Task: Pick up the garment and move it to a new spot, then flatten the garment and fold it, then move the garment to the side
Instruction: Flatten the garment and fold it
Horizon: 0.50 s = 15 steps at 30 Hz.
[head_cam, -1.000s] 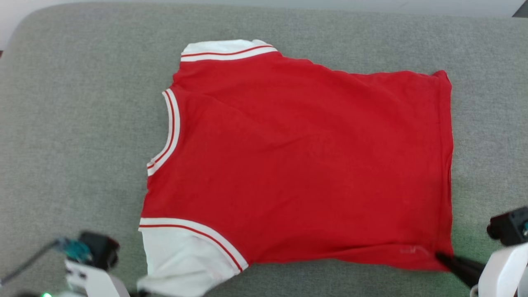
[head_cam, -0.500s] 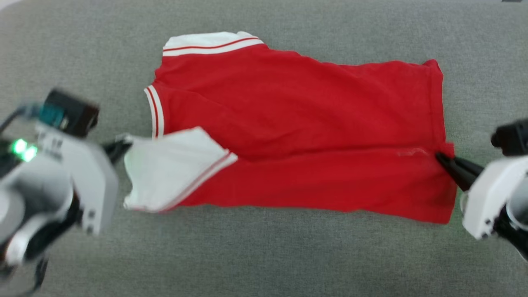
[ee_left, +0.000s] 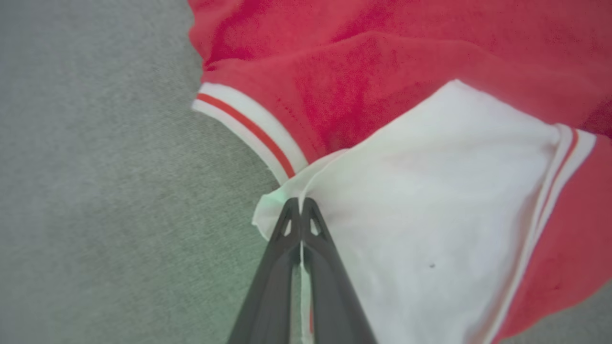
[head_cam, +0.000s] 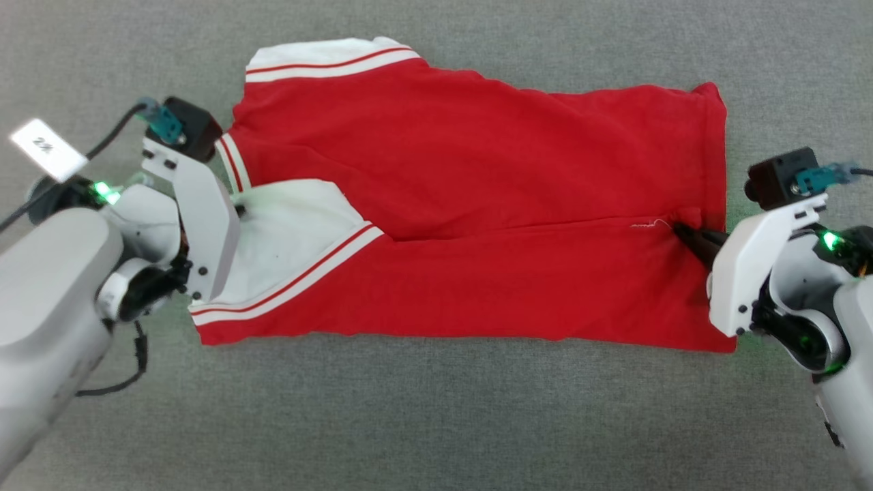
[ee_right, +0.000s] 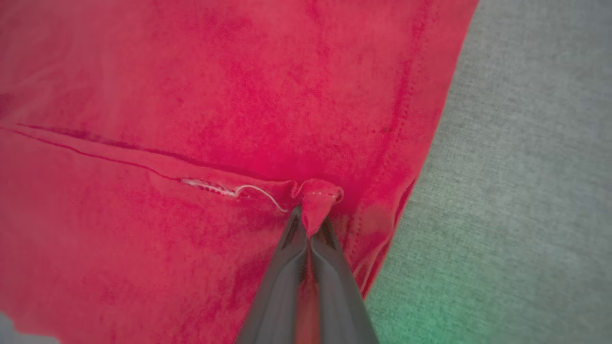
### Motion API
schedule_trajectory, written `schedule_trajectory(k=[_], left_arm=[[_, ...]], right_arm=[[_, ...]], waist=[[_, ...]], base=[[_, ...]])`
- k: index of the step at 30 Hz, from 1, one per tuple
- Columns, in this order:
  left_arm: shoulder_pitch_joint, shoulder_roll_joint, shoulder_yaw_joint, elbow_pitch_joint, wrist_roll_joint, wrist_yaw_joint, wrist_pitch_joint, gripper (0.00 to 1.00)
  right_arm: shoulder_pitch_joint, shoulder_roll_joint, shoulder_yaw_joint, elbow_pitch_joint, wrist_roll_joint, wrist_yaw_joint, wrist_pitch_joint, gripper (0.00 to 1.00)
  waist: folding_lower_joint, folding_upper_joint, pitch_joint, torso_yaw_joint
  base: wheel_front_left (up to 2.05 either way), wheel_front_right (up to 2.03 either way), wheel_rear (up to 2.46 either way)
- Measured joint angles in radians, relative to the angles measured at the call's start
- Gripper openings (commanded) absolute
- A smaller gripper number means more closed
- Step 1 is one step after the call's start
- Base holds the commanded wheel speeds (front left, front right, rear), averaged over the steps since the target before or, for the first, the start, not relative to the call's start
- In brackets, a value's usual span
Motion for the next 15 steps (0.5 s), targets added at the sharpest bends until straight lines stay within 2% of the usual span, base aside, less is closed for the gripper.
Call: schedule_trajectory(k=[7, 9, 10, 11, 12, 15], left_arm=[[-0.013, -0.084, 0.002, 0.176, -0.059, -0.04, 0.023, 0.0], [-0.02, -0.097, -0.001, 0.196, -0.059, -0.043, 0.03, 0.27], [-0.021, -0.101, 0.003, 0.203, -0.063, -0.042, 0.03, 0.48], [-0.021, -0.104, 0.005, 0.208, -0.069, -0.04, 0.03, 0.88], [-0.022, -0.104, 0.004, 0.208, -0.067, -0.04, 0.03, 1.0], [-0.024, -0.096, 0.011, 0.191, -0.066, -0.037, 0.021, 1.0]], right_arm=[[-0.069, -0.002, 0.065, 0.084, 0.031, 0.0, -0.016, 0.0], [-0.074, -0.005, 0.073, 0.095, 0.037, 0.0, -0.017, 0.04], [-0.076, -0.008, 0.076, 0.098, 0.037, 0.0, -0.023, 0.25], [-0.077, -0.012, 0.078, 0.101, 0.037, 0.0, -0.026, 0.56], [-0.077, -0.015, 0.08, 0.102, 0.037, 0.0, -0.026, 1.0], [-0.068, -0.025, 0.073, 0.092, 0.037, 0.0, -0.047, 1.0]], waist=[[0.0, 0.0, -0.004, 0.001], [0.0, 0.0, -0.011, 0.004], [0.0, 0.0, -0.015, 0.006], [0.0, 0.0, -0.019, 0.008], [0.0, 0.0, -0.024, 0.01], [0.0, 0.0, -0.04, 0.019]], base=[[0.0, 0.0, 0.0], [0.0, 0.0, 0.0], [0.0, 0.0, 0.0], [0.0, 0.0, 0.0], [0.0, 0.0, 0.0], [0.0, 0.0, 0.0]])
